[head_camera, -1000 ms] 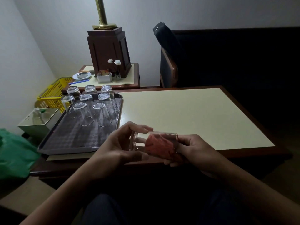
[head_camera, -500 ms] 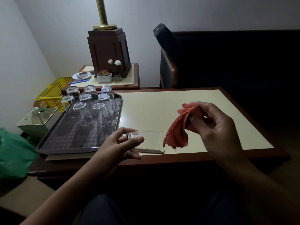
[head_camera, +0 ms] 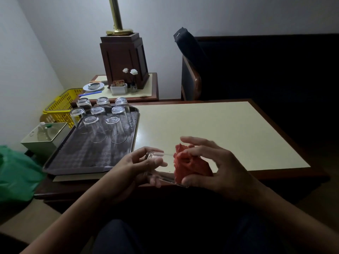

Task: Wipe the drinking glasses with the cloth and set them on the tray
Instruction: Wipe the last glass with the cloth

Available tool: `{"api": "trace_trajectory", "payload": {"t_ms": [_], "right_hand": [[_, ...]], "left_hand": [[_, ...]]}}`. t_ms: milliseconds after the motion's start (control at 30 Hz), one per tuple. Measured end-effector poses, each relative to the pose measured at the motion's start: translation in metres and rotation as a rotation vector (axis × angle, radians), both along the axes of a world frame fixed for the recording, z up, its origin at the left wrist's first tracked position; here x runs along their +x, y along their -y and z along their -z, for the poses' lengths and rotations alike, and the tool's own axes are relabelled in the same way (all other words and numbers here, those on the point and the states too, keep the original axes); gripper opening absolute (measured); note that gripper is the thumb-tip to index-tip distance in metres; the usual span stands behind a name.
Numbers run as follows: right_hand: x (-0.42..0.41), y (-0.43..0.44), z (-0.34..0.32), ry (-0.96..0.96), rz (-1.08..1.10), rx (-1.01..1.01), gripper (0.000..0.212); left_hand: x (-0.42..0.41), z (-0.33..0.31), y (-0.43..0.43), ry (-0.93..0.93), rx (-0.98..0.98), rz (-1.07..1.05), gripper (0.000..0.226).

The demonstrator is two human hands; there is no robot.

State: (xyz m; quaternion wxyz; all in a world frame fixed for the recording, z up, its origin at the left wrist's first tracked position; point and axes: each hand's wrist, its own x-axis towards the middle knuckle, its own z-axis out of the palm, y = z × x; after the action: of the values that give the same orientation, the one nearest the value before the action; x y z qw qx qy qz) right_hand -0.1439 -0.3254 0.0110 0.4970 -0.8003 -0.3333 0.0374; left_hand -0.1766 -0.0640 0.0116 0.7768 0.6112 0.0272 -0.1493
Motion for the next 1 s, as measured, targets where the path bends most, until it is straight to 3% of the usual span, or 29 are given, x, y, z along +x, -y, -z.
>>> {"api": "trace_trajectory", "payload": {"t_ms": [133, 200, 233, 367, 500, 633, 733, 800, 900, 1000], "right_hand": [[0.000, -0.015, -0.002, -0.777, -0.019, 0.314, 0.045], [0.003, -0.015, 0.000, -1.083, -0.031, 0.294, 0.062], [0.005, -0.013, 0.001, -1.131, -0.033, 0.261, 0.068], [0.005, -0.008, -0.004, -0.881, 0.116, 0.116, 0.056], [0.003, -0.004, -0.011, -0.609, 0.023, 0.256, 0.033], [-0.004, 0.003, -0.015, -0.136, -0.116, 0.078, 0.037], [-0.006, -0.001, -0.003, 0.385, -0.222, -0.209, 0.035], [-0.006, -0.008, 0.005, 0.583, -0.267, -0.260, 0.033], [-0.005, -0.015, 0.011, 0.587, -0.192, -0.111, 0.043], [-0.004, -0.013, 0.014, 0.321, -0.041, 0.044, 0.055]], "left_hand": [[-0.007, -0.004, 0.002, 0.270, 0.164, 0.139, 0.051], [-0.010, -0.003, 0.006, 0.341, 0.203, 0.216, 0.052], [-0.011, -0.002, 0.008, 0.349, 0.198, 0.227, 0.052], [-0.009, -0.004, 0.015, 0.342, 0.235, 0.092, 0.044], [-0.006, -0.003, 0.011, 0.255, 0.209, 0.026, 0.038], [0.000, 0.001, 0.010, 0.069, 0.048, -0.060, 0.039], [0.005, 0.006, 0.010, -0.081, 0.014, -0.090, 0.065], [0.006, 0.007, 0.009, -0.151, 0.002, -0.055, 0.074], [0.005, 0.003, 0.006, -0.092, -0.054, -0.026, 0.048], [0.004, 0.000, 0.003, 0.029, -0.057, -0.043, 0.036]]}}
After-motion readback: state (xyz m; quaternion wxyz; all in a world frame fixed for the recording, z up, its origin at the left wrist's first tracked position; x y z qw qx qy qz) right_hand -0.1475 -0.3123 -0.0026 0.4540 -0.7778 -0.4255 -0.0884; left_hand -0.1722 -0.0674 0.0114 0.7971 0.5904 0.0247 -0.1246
